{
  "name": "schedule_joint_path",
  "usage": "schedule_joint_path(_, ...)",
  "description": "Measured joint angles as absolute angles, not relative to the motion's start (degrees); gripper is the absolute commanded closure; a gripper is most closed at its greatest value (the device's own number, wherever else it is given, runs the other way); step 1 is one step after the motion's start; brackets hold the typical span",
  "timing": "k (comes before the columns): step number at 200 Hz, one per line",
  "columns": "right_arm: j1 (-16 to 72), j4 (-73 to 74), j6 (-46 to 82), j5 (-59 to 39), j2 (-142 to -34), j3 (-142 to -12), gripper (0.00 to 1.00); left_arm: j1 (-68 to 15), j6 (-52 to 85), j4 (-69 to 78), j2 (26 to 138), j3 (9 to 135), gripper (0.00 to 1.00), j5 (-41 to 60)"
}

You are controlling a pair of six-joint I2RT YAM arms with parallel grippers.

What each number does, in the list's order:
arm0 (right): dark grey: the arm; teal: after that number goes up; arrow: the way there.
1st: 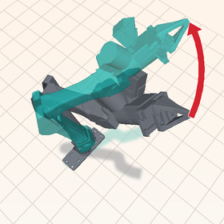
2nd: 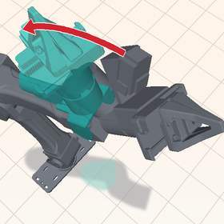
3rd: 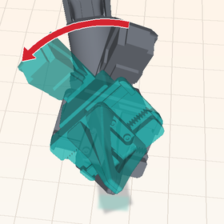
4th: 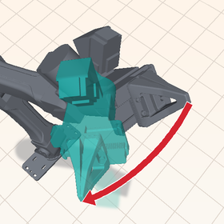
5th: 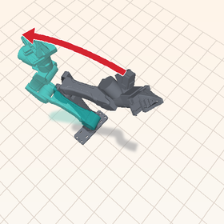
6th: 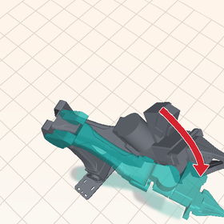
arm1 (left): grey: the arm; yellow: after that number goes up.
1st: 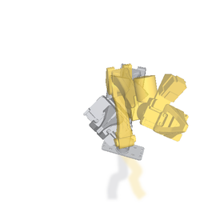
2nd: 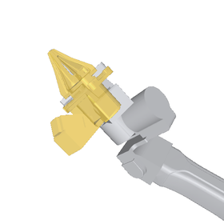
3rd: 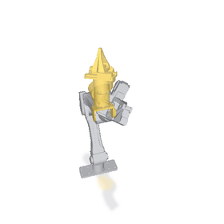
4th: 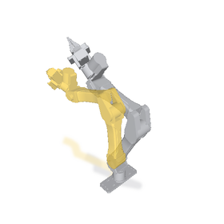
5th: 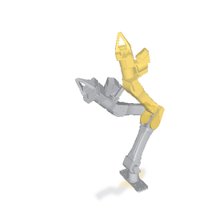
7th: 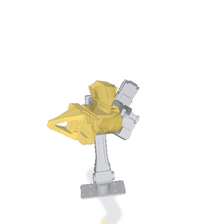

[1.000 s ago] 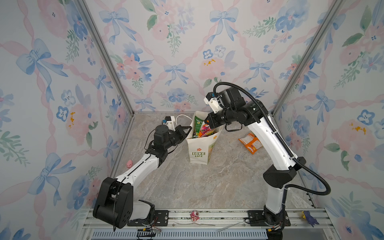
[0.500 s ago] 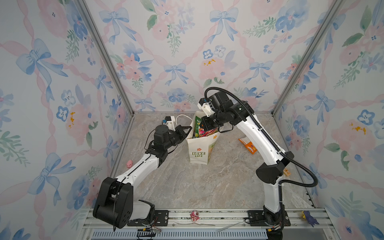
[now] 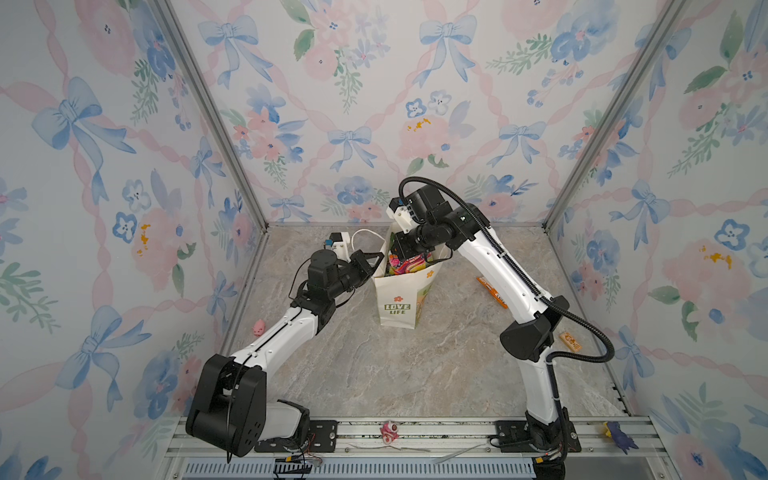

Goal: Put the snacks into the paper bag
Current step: 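Lower the orange packet into the bag with the right gripper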

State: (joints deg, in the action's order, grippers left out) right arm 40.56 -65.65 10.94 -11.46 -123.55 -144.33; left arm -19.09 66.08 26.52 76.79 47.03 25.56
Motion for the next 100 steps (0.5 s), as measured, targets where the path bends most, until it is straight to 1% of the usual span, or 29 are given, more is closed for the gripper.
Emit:
schedule_joint_path(65,39.4,-63.07,11.57,-10.57,-124.95,-144.33,0.96,-19.09,66.08,26.52,76.79,47.03,1.0,25.54)
schedule_joint_path(100,39.03,-62.08,11.68,-9.54,-125.95,-144.33,0.91,-19.09,66.08,26.52,76.79,47.03,1.0,25.54)
